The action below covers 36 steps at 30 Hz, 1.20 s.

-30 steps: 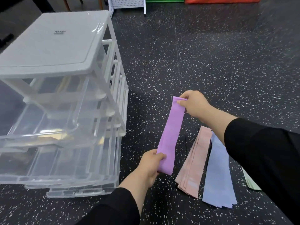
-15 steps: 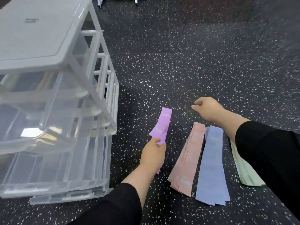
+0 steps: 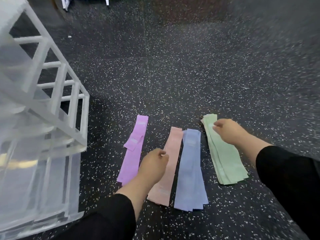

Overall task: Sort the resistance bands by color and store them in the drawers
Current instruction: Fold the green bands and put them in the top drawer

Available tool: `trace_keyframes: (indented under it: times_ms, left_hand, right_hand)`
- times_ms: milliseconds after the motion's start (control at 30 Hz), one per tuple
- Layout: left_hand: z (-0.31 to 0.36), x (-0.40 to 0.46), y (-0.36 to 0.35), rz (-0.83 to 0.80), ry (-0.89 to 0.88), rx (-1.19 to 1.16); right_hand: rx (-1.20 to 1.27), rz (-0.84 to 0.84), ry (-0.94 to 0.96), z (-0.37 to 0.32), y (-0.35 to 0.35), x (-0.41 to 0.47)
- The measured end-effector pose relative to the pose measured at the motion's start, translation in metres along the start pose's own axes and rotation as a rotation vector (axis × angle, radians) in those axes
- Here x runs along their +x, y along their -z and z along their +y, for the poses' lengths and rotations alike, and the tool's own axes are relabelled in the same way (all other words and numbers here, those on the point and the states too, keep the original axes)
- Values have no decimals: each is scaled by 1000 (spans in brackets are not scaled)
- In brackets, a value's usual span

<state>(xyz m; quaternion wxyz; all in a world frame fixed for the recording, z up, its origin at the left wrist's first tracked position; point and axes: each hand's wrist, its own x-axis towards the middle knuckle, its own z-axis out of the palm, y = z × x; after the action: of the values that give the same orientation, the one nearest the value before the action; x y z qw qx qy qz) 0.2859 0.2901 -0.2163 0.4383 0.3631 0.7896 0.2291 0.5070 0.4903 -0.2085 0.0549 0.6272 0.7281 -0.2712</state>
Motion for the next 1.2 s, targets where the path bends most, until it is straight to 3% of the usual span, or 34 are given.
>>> trace_keyframes:
  times_ms: [233, 600, 1000, 1200]
  left_hand:
    - [55, 23, -54, -101, -126, 94]
    - [67, 35, -112, -232, -108, 107]
    - [59, 31, -121, -249, -71, 103]
    - [59, 32, -117, -230, -58, 79]
  right_hand:
    - [-130, -93, -8, 62, -7, 5]
    - [16, -154, -190, 100, -44, 19]
    - [223, -130, -449, 81, -61, 30]
    - [169, -141, -416, 66, -73, 24]
